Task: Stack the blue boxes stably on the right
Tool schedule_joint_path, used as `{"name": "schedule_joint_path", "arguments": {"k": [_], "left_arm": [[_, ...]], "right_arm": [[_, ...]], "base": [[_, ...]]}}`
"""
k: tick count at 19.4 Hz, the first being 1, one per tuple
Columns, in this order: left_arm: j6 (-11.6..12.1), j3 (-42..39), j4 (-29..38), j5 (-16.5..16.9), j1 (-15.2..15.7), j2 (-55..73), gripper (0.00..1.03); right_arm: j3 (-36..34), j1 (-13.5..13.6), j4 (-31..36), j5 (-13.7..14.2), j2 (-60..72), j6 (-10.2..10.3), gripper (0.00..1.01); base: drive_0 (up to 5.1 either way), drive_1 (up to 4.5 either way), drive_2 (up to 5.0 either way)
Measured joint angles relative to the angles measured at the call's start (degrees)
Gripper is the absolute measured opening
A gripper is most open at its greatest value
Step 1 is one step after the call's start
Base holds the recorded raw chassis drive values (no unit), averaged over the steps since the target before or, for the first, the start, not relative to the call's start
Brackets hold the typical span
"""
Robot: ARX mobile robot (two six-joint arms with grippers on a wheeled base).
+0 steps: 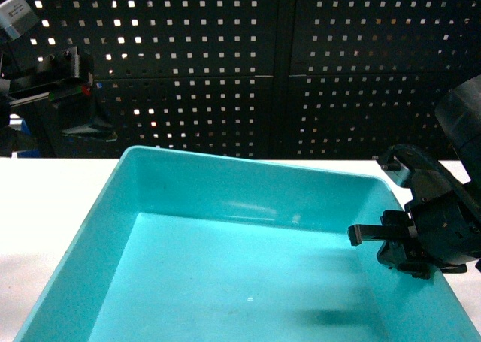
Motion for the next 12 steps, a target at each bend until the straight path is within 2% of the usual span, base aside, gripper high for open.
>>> {"name": "schedule_joint_path", "arguments": {"k": [2,5,9,12], "left_arm": [[0.0,-0.9,-1.3,0.8,0.7,0.0,0.98],[0.0,-0.9,-4.1,4.3,0.7,-0.6,0.98],[-0.3,-0.2,-6.9,8.6,-3.3,-1.9,0.98],[-0.5,0.3,-8.0,8.7,-5.6,-1.1,0.98]], "right_arm": [[-0.3,0.2,0.3,0.3,-0.3,0.1,0.02],[-1.4,0.8,1.5,1.8,-1.0,0.1,0.02],[-1.4,1.2,1.6,2.3,-1.0,0.2,0.02],[-1.0,1.7,1.1,3.0,-1.0,0.3,0.02]], "base": [[0.0,0.0,0.0],[0.0,0.0,0.0],[0.0,0.0,0.0],[0.0,0.0,0.0]]}}
